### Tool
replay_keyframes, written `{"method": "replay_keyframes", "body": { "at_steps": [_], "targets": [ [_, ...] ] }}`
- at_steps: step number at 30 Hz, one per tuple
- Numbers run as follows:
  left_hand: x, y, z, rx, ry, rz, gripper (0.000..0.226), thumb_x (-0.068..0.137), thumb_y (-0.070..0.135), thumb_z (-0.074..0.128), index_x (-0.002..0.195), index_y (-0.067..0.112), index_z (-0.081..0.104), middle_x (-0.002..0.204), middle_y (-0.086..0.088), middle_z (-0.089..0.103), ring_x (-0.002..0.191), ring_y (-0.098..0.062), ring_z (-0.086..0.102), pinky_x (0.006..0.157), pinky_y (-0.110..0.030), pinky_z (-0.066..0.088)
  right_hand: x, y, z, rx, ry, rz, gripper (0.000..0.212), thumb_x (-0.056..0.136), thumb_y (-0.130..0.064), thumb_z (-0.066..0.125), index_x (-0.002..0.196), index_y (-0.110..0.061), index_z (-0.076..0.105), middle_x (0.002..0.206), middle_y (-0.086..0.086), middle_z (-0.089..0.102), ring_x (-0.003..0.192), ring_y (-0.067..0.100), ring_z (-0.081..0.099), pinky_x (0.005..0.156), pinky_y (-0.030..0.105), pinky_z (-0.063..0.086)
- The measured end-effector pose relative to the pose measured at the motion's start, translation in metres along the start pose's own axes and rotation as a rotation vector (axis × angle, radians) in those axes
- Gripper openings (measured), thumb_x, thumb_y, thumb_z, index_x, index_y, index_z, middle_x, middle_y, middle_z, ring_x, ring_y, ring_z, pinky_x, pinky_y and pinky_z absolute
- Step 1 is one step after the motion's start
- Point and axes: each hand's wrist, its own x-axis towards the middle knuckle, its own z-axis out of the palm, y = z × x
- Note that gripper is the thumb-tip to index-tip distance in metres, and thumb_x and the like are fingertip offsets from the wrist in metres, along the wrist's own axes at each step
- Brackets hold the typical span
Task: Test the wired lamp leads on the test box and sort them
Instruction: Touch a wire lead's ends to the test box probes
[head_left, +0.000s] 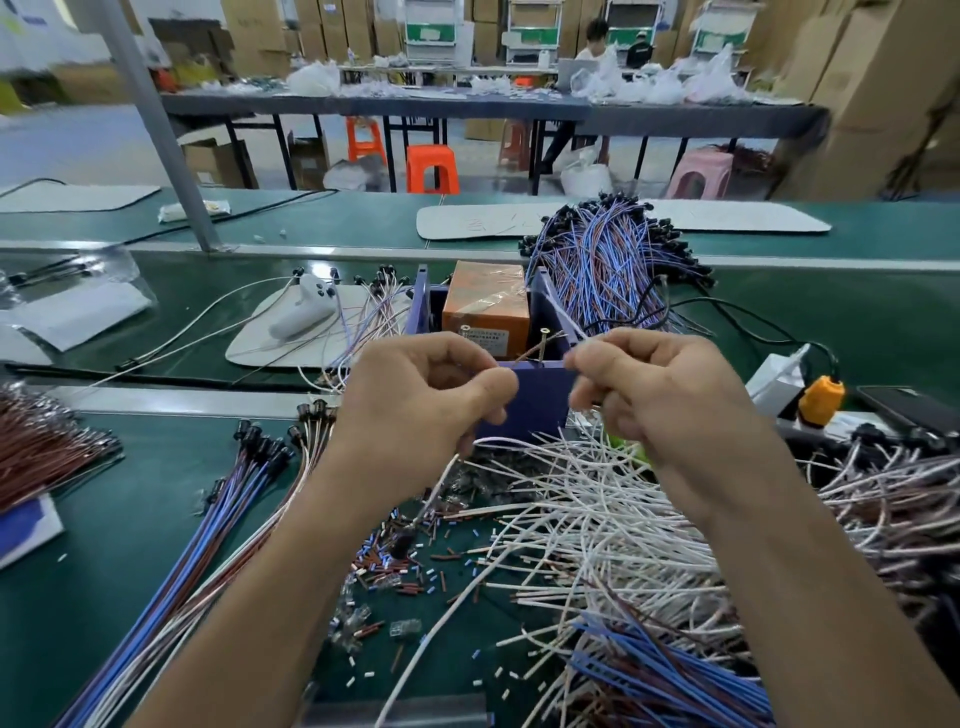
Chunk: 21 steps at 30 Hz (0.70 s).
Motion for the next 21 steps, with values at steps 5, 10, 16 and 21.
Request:
{"method": "replay_keyframes", "body": {
  "at_steps": [5,10,16,21],
  "targets": [
    [-0.007,0.011,0.008,-0.016,-0.066,0.008,0.012,0.086,0.022,0.083,0.075,0.024,0.077,0.066,-0.004,0.075,0.041,-0.015,0.059,0.041,-0.022,0.045,-0.020,0.000,0.024,0.131,-0.084,0.083,0.010,0.093,-0.002,0.066,0.090,-0.006,0.074,0.076,0.011,0.059,0.054,0.009,0.037,0.051,0.019,0.032],
    [-0.024,0.017,0.008,0.026,-0.064,0.011,0.021,0.075,0.045,0.086,0.073,0.025,0.079,0.064,0.000,0.074,0.042,-0.011,0.055,0.040,-0.024,0.042,-0.036,0.001,0.033,0.239,0.016,0.066,0.024,0.091,0.002,0.069,0.071,-0.012,0.072,0.061,0.004,0.058,0.046,0.008,0.035,0.045,0.017,0.033],
    [-0.054,-0.002,-0.001,0.578,-0.071,-0.052,0.069,0.062,0.071,0.080,0.127,0.060,0.060,0.123,0.042,0.056,0.105,0.012,0.055,0.097,-0.022,0.045,-0.044,-0.009,0.022,0.462,0.137,0.104,0.020,0.096,-0.002,0.062,0.077,-0.007,0.064,0.063,0.008,0.059,0.047,0.011,0.035,0.050,0.024,0.028],
    [-0.074,-0.021,0.002,0.369,-0.178,-0.241,0.032,0.095,0.027,0.073,0.106,0.057,0.071,0.096,0.024,0.077,0.079,-0.004,0.073,0.072,-0.026,0.060,-0.049,-0.015,0.008,0.559,0.200,0.181,0.017,0.098,-0.004,0.061,0.081,-0.005,0.065,0.060,0.004,0.060,0.044,0.008,0.039,0.060,0.029,0.035]
  ]
}}
